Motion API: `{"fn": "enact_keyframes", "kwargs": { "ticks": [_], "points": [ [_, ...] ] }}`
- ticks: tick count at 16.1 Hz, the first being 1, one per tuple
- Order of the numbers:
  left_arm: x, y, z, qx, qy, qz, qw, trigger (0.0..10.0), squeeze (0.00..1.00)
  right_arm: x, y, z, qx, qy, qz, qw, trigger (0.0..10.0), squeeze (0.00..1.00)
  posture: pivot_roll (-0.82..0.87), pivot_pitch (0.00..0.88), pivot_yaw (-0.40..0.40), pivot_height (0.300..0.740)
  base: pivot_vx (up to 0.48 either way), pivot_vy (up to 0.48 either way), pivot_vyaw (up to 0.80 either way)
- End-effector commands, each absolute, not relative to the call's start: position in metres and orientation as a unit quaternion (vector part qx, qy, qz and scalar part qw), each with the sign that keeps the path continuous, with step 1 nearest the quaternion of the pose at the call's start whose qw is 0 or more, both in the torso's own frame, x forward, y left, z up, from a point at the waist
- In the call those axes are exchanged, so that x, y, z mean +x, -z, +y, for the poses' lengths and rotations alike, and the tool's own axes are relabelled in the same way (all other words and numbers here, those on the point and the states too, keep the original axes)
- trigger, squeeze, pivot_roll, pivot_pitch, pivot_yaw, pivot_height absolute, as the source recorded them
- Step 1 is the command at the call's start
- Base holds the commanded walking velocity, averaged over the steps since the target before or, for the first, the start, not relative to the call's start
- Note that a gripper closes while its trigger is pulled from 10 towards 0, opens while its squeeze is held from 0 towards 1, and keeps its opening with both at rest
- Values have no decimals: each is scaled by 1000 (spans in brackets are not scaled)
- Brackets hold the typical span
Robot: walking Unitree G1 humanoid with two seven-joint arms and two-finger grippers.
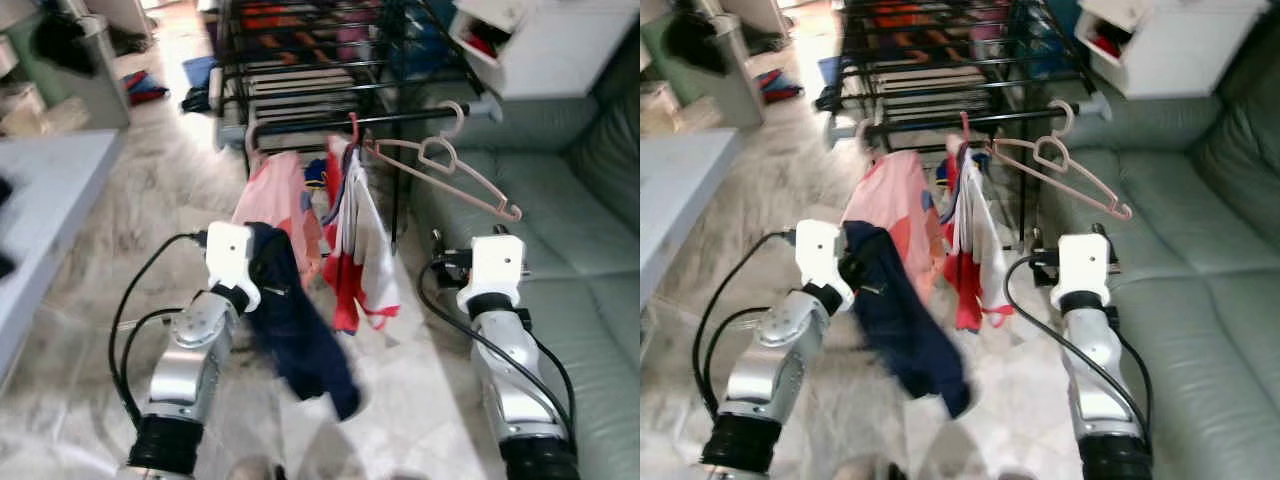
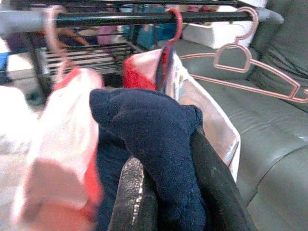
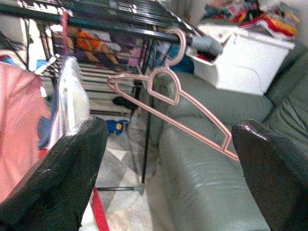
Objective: Hang hanger
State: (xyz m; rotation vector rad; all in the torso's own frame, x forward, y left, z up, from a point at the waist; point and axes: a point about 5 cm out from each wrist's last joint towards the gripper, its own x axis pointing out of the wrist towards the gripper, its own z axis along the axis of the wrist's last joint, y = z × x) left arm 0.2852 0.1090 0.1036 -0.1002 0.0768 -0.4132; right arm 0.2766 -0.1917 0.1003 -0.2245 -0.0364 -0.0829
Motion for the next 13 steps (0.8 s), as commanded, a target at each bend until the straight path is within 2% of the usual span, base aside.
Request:
{"fn": "enact_keyframes", "kwargs": {
  "ticks": [1,4,8,13],
  "points": [
    [288,-116,97,-47,227,13,973,10000,0,276,-103,-203,-123,56,-20,991,10000,0,-62,0,28,740,412,244,0],
    [288,-118,97,-43,231,8,972,10000,0,278,-109,-209,-146,64,-30,987,10000,0,-62,0,28,740,471,0,0],
    [285,-116,95,-45,233,12,971,10000,0,281,-119,-233,-202,119,-42,971,10000,0,-59,0,19,740,480,0,0],
    [285,-116,96,-44,233,14,971,10000,0,286,-116,-246,-215,126,-15,968,10000,0,-55,0,13,740,480,0,0]
  ]
}}
